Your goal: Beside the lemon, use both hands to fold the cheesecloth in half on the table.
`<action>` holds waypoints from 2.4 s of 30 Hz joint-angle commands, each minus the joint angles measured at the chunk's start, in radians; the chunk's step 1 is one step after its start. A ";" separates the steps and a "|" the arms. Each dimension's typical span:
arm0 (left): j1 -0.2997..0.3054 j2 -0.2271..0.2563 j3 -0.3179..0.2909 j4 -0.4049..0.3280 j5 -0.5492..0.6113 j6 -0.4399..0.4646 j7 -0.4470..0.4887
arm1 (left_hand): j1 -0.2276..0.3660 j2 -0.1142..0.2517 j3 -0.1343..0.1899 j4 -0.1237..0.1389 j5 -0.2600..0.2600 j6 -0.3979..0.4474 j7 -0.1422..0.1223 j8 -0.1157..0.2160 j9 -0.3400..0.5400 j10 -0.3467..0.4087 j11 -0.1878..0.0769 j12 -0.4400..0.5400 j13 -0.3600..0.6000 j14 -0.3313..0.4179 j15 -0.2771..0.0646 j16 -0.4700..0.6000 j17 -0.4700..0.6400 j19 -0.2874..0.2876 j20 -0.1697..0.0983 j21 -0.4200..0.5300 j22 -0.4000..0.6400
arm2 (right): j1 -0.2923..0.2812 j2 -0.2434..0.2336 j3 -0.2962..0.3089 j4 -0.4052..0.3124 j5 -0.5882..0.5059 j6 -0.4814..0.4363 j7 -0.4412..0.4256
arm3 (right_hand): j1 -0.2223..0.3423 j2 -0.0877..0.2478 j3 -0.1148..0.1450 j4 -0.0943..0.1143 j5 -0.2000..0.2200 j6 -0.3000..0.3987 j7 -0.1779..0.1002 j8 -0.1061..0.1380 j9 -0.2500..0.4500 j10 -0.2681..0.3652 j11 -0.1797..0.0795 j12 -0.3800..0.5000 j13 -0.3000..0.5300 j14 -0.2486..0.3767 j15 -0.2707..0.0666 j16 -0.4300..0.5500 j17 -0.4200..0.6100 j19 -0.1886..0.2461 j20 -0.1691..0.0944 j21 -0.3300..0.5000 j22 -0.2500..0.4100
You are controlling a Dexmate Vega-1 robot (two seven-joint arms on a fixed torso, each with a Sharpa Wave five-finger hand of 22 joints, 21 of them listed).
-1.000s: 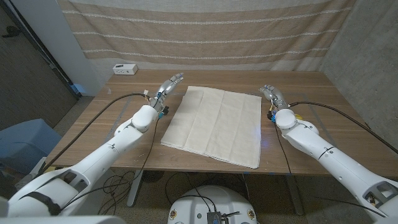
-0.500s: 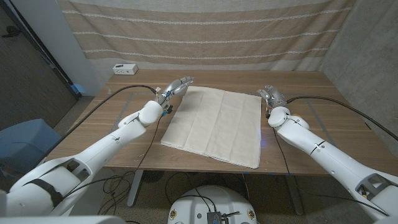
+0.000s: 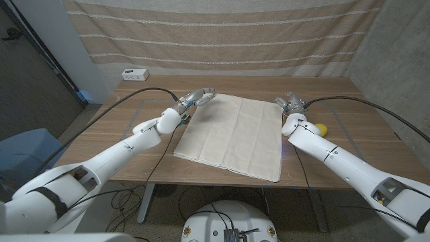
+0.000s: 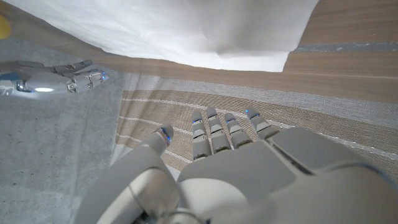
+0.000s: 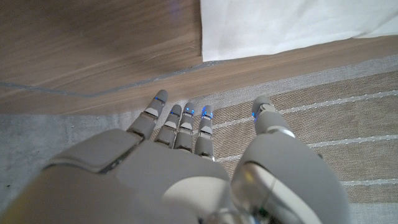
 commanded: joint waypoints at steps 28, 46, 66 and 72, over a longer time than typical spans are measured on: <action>0.010 0.066 0.060 -0.100 0.155 0.114 -0.083 | -0.026 -0.003 -0.008 0.003 -0.001 0.010 -0.007 -0.021 0.002 -0.008 -0.008 -0.025 0.004 0.005 -0.029 -0.006 0.003 0.032 0.008 0.005 0.001 | 0.254 0.128 -0.318 0.258 -0.141 -0.377 0.166 | 0.069 -0.031 -0.030 0.006 0.030 0.148 -0.019 0.031 0.006 -0.033 -0.024 0.000 0.009 -0.068 0.002 -0.015 0.011 -0.020 0.006 0.000 0.004; -0.012 0.050 0.071 -0.065 0.150 0.126 -0.126 | -0.033 -0.004 -0.009 0.006 0.000 0.011 -0.003 -0.025 0.002 -0.005 -0.003 -0.029 0.005 0.004 -0.032 -0.007 0.003 0.040 0.007 0.005 0.001 | 0.144 0.087 -0.235 0.211 -0.173 -0.124 -0.009 | 0.410 0.071 -0.007 -0.002 0.024 0.714 -0.052 0.151 0.003 0.293 -0.152 0.063 -0.002 0.164 -0.129 0.062 0.012 0.123 -0.049 0.020 0.003; -0.052 0.019 0.101 0.002 0.142 0.124 -0.147 | -0.044 -0.002 -0.009 0.012 0.002 -0.009 -0.025 -0.037 0.002 -0.013 -0.022 -0.041 0.005 -0.006 -0.042 -0.012 0.002 0.042 0.001 0.000 0.001 | -0.060 0.019 0.086 0.021 0.095 0.391 0.033 | 0.508 0.091 0.020 0.001 0.007 0.779 0.093 0.187 0.026 0.430 -0.099 0.087 0.005 0.324 -0.137 0.119 0.029 0.218 -0.045 0.043 0.007; -0.058 0.015 0.109 0.010 0.140 0.118 -0.152 | -0.047 -0.002 -0.009 0.013 0.003 -0.026 -0.029 -0.042 0.002 -0.023 -0.022 -0.047 0.005 -0.010 -0.043 -0.013 0.002 0.042 0.001 -0.002 0.001 | -0.096 0.078 0.133 0.073 0.092 0.565 -0.093 | 0.507 0.093 0.031 0.008 0.008 0.777 0.103 0.200 0.038 0.456 -0.085 0.099 0.015 0.363 -0.132 0.129 0.038 0.232 -0.045 0.047 0.009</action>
